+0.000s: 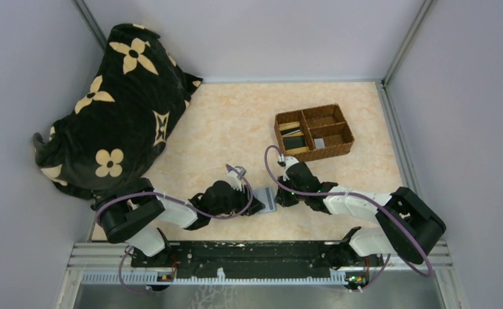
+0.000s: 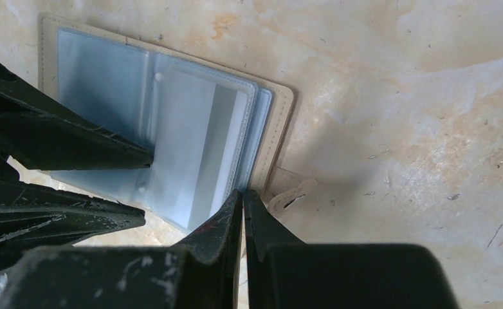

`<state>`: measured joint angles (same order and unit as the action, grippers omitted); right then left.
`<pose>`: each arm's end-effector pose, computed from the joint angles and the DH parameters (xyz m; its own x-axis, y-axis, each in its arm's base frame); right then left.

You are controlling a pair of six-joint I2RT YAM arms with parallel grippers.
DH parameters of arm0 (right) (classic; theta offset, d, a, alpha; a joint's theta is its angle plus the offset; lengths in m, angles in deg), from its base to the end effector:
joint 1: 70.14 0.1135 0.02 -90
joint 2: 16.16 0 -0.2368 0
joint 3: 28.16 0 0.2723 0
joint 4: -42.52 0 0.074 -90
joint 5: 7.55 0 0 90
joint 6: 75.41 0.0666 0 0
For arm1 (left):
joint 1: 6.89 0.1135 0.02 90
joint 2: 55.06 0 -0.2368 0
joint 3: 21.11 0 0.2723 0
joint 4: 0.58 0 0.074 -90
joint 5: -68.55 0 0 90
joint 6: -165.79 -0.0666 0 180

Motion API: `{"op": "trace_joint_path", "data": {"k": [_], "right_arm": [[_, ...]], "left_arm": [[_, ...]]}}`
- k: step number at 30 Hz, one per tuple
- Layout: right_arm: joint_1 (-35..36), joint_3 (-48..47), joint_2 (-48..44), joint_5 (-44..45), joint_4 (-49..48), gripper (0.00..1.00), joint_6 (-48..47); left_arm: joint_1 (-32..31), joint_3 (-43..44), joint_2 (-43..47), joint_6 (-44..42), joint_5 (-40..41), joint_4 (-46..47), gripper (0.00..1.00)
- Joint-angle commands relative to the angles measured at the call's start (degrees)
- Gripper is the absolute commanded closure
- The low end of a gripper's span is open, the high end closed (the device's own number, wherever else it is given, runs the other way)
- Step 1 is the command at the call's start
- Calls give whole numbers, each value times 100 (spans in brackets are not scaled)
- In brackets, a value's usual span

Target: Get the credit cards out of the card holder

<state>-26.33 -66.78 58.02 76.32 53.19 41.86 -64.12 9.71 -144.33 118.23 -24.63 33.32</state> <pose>0.1928 0.1948 0.0817 -0.8030 -0.1390 -0.5795 -0.4204 0.8214 0.3855 0.1524 -0.2435 0.0599 -0.7509 -0.0782 -0.6557 0.4880 0.6033 -0.6308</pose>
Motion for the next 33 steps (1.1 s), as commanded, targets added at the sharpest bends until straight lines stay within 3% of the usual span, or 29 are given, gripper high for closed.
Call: {"op": "trace_joint_path", "data": {"k": [1, 11, 23, 33], "right_arm": [[57, 59, 209, -176, -250, 96, 58], [57, 9, -129, -230, -132, 96, 99], [68, -70, -320, -488, -29, 96, 107], [62, -259, -1004, -517, 422, 96, 107]], "left_arm": [[-2, 138, -157, 137, -291, 464, 53], [10, 175, -13, 91, -308, 358, 53], [9, -37, -187, 260, -481, 927, 52], [19, -110, -310, 336, -554, 1139, 52]]}}
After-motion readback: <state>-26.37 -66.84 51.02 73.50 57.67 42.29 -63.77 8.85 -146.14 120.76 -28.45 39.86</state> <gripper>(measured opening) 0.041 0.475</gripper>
